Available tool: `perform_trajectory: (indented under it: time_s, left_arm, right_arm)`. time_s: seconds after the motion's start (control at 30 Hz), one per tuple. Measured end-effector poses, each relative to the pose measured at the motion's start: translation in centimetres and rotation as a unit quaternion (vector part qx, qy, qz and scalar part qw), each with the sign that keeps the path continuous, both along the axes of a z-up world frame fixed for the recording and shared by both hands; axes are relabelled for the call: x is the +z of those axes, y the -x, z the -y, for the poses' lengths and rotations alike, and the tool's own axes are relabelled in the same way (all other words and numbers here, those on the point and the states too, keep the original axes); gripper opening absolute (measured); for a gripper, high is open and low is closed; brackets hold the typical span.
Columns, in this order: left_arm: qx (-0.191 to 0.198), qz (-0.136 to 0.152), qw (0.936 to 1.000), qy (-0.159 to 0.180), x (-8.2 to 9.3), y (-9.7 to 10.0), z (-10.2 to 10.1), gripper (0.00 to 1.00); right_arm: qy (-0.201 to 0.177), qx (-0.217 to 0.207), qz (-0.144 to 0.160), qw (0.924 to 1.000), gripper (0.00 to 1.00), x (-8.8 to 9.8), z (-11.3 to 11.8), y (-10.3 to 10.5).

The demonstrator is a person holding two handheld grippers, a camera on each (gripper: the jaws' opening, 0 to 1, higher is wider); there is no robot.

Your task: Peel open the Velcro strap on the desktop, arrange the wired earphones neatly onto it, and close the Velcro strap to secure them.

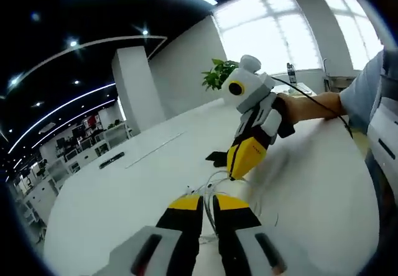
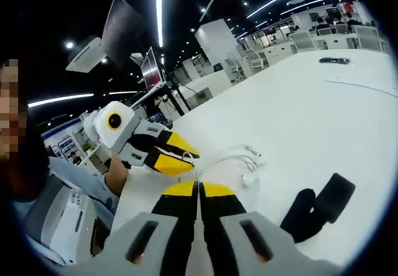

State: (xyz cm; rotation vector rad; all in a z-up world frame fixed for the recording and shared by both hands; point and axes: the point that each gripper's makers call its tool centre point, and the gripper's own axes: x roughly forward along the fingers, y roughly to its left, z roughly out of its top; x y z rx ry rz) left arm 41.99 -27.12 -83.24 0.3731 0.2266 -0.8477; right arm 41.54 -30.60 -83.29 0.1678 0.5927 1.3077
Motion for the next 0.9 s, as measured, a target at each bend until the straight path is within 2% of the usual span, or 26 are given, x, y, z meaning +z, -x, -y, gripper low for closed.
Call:
perform_trajectory:
  time_s: [0.2, 0.73, 0.9]
  left_arm:
    - [0.002, 0.014, 0.9999, -0.006, -0.01, -0.03, 0.09, 0.09]
    - [0.005, 0.022, 0.9997, -0.004, -0.24, -0.22, 0.07, 0.07]
    - [0.007, 0.020, 0.9998, 0.002, -0.43, -0.22, 0.01, 0.06]
  right_arm:
    - [-0.005, 0.000, -0.007, 1.0000, 0.04, 0.08, 0.05, 0.23]
    - [-0.016, -0.002, -0.018, 0.9997, 0.04, 0.08, 0.03, -0.04]
    - [-0.011, -0.003, 0.000, 0.9999, 0.04, 0.01, 0.00, 0.01]
